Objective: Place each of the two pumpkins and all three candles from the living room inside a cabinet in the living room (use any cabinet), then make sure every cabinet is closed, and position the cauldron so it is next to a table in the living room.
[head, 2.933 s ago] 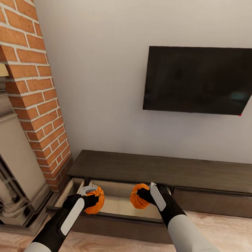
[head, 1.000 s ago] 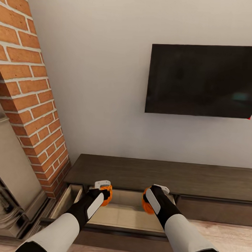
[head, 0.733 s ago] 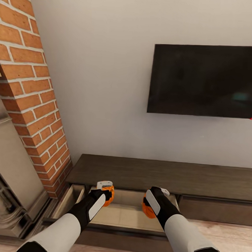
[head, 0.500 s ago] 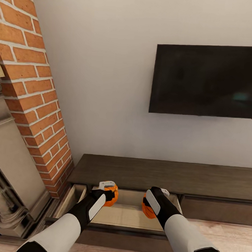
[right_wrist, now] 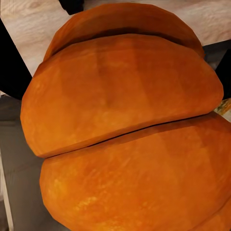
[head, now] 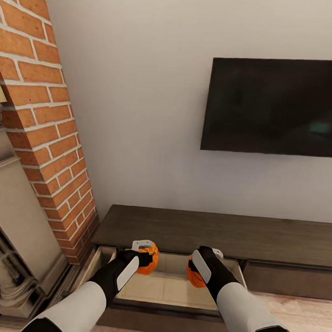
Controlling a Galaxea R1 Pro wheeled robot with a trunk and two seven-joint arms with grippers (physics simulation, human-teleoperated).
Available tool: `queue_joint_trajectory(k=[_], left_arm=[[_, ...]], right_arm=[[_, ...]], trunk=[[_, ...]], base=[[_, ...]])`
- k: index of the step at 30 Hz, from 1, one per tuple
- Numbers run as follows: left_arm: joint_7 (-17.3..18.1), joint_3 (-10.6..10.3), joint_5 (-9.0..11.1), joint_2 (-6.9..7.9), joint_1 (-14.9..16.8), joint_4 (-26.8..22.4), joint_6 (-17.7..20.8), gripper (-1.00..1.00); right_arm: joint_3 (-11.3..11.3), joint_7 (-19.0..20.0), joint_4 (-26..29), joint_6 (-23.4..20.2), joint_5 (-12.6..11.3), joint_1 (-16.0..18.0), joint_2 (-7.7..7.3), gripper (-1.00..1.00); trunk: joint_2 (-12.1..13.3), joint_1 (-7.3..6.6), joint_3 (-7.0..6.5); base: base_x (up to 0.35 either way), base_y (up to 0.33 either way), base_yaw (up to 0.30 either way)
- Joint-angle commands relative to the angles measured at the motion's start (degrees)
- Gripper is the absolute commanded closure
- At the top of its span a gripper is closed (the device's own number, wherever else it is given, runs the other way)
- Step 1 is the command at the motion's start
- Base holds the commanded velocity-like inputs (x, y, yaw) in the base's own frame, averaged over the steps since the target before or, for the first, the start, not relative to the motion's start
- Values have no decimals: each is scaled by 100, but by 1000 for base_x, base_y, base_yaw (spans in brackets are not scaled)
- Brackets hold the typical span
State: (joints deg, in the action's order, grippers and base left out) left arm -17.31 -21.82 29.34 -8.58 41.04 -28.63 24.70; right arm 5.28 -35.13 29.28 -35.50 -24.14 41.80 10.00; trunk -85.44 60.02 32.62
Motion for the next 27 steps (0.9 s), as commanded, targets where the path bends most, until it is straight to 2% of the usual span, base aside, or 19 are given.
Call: queue_joint_trajectory(k=[1,14,19,24,27], left_arm=[[-62,-42,54,5,7,-12,17,100],[-103,-42,53,5,7,-11,21,100],[-116,-42,59,-2,5,-11,24,100],[-131,-37,63,-3,8,-20,82,100],[-142,-34,59,-5,9,-39,264,100]], right_arm=[[17,-46,7,-18,-39,3,0,100],[17,-46,7,-18,-39,3,0,100],[17,-38,7,-18,-39,3,0,100],[17,-37,9,-24,-33,3,0,100],[17,-32,15,-31,-31,3,0,100]], trunk=[[-3,2,6],[-3,2,6],[-3,2,6],[-204,112,96],[-324,178,150]], base=[[131,51,0],[129,23,0],[25,7,0],[2,0,0],[0,0,0]])
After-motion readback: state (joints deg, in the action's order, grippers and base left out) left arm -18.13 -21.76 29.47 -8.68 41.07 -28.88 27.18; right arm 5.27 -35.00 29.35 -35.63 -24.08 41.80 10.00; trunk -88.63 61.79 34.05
